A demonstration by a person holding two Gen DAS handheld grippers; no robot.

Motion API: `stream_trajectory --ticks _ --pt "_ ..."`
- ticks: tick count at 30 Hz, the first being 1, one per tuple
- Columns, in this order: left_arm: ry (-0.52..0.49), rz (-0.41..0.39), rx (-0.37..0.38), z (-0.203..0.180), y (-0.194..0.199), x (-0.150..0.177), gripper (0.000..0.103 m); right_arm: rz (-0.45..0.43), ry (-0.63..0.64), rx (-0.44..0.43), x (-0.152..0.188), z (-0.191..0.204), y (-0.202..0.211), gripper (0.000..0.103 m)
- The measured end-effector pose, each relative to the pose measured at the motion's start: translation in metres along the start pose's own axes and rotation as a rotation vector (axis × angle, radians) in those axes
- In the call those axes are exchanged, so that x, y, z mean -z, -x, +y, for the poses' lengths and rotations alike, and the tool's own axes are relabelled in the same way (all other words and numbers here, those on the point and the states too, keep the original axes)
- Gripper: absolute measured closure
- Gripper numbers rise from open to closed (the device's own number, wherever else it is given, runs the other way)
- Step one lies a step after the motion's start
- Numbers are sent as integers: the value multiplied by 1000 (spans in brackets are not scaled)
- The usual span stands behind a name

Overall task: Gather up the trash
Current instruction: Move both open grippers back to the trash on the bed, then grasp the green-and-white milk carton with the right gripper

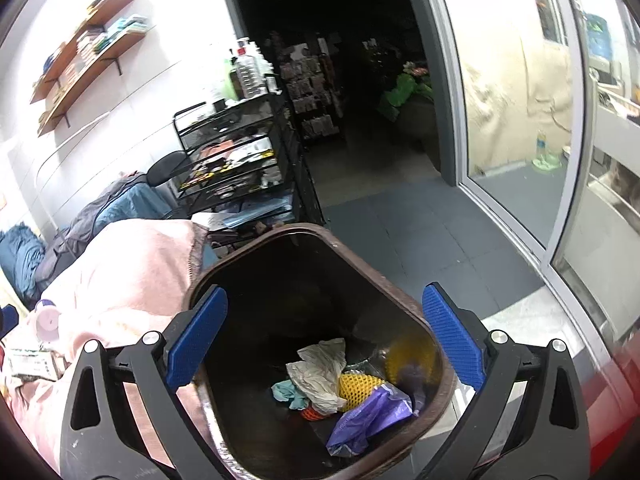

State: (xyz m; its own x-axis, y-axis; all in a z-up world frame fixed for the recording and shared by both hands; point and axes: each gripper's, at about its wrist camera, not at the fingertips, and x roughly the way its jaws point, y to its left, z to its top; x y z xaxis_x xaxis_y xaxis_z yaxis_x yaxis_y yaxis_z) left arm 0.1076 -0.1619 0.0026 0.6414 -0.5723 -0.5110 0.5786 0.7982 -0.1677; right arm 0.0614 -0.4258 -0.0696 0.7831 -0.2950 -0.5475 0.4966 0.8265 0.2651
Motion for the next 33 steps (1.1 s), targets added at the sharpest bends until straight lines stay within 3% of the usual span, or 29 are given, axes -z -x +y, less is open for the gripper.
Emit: stream_trajectory --ticks 10,18,25,33 --pt "55 -46 -129 45 36 16 5 -24 161 -107 0 61 11 6" --pt "111 -65 -252 88 64 32 5 -61 339 -257 6 133 26 6" --pt "198 -40 -360 134 89 51 6 22 527 -400 22 204 30 5" --pt "315 -14 -461 186 121 80 6 150 640 -594 47 261 34 5"
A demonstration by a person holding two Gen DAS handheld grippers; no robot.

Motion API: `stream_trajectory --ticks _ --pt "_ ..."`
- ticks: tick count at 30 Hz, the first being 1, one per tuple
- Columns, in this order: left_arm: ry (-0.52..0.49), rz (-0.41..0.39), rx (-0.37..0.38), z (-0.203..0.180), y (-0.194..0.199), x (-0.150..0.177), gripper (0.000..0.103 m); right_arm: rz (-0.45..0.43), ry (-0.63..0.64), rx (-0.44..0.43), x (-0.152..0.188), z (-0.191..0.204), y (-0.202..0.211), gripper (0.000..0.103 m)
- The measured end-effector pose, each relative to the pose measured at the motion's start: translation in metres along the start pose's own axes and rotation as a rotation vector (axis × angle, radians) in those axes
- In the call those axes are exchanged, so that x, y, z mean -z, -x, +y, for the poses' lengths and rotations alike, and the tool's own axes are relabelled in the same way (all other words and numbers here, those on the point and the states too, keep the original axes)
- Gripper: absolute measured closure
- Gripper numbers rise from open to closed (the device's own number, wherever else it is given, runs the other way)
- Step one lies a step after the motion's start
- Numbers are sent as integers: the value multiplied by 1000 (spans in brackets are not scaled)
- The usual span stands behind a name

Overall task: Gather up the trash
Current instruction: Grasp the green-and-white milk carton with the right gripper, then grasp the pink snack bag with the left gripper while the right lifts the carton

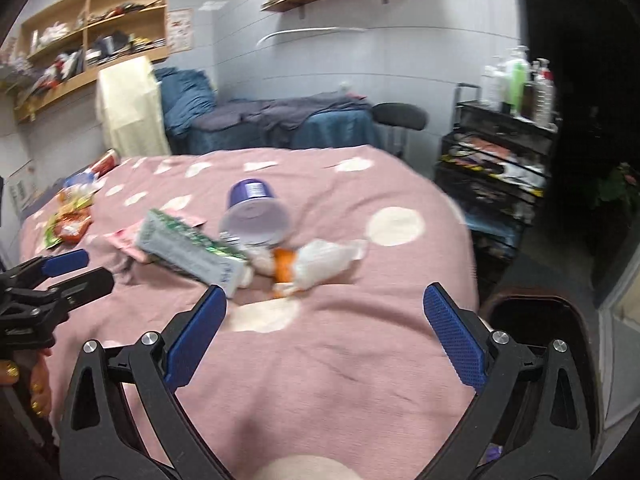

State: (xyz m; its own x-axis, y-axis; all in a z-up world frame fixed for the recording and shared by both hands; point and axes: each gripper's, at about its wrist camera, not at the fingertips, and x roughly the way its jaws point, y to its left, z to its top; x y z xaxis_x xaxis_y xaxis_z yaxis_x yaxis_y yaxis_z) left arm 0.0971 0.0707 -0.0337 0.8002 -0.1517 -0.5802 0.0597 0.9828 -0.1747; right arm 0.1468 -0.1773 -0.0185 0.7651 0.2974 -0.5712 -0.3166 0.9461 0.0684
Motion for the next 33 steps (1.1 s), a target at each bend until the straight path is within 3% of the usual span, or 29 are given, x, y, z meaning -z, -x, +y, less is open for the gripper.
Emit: stream_trajectory --ticks 7,9,15,21,27,31,33 --pt "88 1 -27 44 7 0 6 93 75 -142 -8 38 -29 5" --pt "101 0 -35 50 7 -2 6 115 138 -192 -12 52 -39 6" --pt "176 23 -31 77 2 -11 6 134 323 -236 -27 93 -66 6" --pt "245 53 -1 101 -17 -24 7 135 496 -234 -34 129 -92 9" --pt "250 119 42 116 -51 -47 11 129 620 -197 -36 149 -114 19" --pt "223 206 101 116 -82 -59 20 127 691 -177 -34 156 -126 19" --pt "219 241 138 114 -94 -62 32 130 726 -176 -32 162 -133 26"
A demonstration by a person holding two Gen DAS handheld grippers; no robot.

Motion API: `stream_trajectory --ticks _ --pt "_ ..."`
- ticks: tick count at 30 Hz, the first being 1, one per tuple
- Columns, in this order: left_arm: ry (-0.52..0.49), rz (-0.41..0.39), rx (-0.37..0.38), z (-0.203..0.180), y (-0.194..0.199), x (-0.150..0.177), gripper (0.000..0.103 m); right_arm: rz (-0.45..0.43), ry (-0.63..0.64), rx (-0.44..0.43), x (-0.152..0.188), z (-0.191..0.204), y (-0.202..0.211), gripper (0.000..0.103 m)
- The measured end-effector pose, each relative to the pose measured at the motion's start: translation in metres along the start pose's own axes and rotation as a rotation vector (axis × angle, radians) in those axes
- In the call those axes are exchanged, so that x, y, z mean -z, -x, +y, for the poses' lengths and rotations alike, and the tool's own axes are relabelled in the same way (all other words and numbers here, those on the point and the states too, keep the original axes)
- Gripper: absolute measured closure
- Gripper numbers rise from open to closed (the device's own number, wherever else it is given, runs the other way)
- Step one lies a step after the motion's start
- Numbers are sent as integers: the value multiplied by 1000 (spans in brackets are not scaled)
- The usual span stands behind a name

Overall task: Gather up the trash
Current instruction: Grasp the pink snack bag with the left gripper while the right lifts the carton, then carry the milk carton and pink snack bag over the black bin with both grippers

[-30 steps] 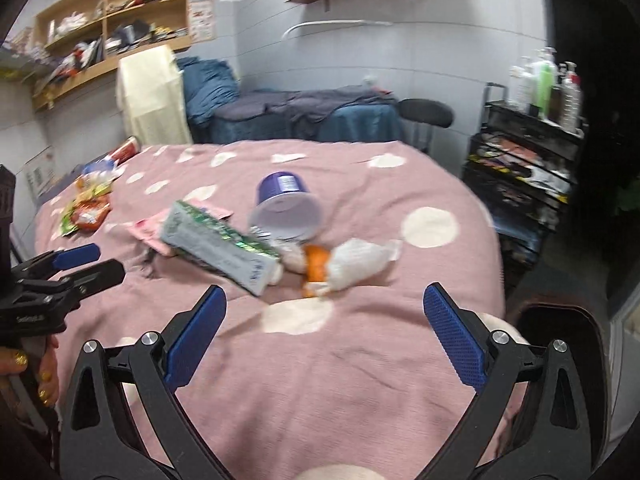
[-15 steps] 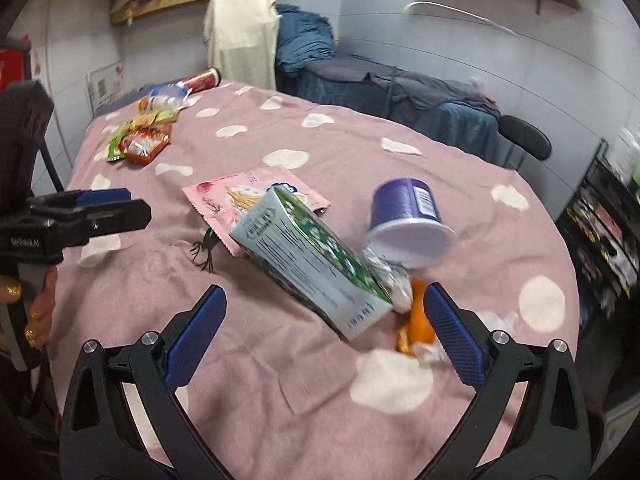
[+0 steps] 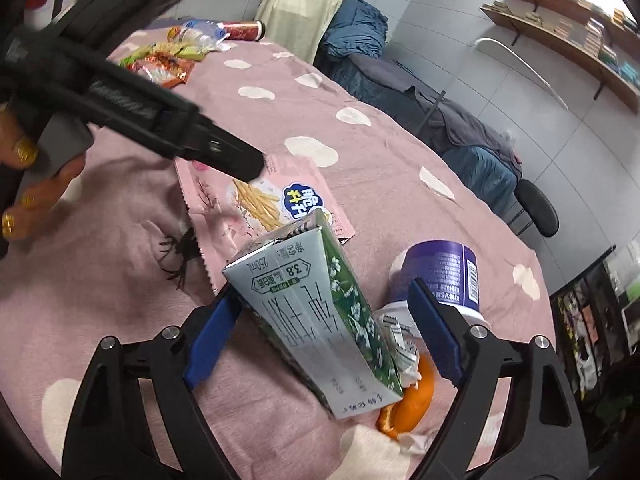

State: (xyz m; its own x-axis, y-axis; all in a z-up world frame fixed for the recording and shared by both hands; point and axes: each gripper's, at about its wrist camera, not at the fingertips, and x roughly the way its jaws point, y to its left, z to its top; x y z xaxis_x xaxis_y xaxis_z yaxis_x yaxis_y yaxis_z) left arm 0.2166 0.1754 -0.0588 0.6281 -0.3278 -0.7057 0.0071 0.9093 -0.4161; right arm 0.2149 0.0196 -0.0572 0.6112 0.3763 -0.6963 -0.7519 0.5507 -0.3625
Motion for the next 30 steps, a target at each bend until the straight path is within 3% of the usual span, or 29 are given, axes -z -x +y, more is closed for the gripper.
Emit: stream_trajectory --ticks 1,2,3,5,7,14,22,30 --pt "-2 16 11 -1 -5 -2 38 8 8 -7 0 2 -3 43" --pt "-6 35 27 -2 -10 -3 44 8 17 9 0 3 -4 45" --pt "-7 52 39 -3 -14 -4 46 1 20 15 -1 3 -3 45" --pt "-13 74 45 -5 -20 -4 62 -33 9 21 1 0 5 47" --pt "-36 82 57 -10 -20 -1 72 -59 -17 24 1 -4 13 49" --pt "-70 -33 52 -24 14 9 94 -165 -185 34 9 -27 53 52" --pt "-84 -223 10 -45 74 24 97 -302 -362 -10 23 -44 107 52" --pt "-99 -336 -4 -71 105 46 97 -347 -475 -41 48 -47 143 52"
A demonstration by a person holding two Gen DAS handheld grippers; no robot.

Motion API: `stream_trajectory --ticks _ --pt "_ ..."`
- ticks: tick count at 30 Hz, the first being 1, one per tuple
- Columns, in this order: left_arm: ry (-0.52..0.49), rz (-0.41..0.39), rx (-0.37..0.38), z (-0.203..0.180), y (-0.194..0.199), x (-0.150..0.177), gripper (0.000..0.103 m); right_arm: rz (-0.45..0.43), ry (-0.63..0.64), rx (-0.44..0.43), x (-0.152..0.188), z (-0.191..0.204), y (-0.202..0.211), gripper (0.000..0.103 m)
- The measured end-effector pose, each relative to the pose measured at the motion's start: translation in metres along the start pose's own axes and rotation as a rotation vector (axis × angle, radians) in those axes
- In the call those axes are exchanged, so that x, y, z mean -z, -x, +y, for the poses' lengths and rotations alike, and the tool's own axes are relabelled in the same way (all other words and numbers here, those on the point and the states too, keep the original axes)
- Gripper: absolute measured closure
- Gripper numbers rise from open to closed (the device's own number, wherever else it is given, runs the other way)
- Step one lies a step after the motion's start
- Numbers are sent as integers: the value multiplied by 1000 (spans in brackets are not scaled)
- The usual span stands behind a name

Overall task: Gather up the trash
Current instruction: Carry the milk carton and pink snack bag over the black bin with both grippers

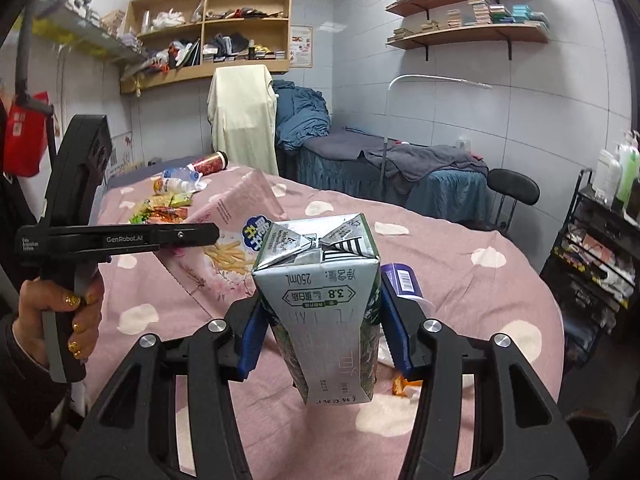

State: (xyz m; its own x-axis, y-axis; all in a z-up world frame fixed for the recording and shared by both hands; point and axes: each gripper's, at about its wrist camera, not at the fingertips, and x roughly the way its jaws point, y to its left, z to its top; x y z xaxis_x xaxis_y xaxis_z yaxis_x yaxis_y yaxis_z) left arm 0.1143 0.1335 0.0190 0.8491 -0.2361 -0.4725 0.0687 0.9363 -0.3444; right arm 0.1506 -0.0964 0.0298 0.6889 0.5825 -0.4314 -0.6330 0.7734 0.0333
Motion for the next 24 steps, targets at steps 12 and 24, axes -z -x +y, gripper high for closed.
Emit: stream_trajectory --ticks 12,24 --pt "-61 -2 132 -62 1 18 97 -42 -173 132 35 -43 70 51" --pt "-129 99 332 -140 -38 40 97 -52 -350 377 87 -119 140 51"
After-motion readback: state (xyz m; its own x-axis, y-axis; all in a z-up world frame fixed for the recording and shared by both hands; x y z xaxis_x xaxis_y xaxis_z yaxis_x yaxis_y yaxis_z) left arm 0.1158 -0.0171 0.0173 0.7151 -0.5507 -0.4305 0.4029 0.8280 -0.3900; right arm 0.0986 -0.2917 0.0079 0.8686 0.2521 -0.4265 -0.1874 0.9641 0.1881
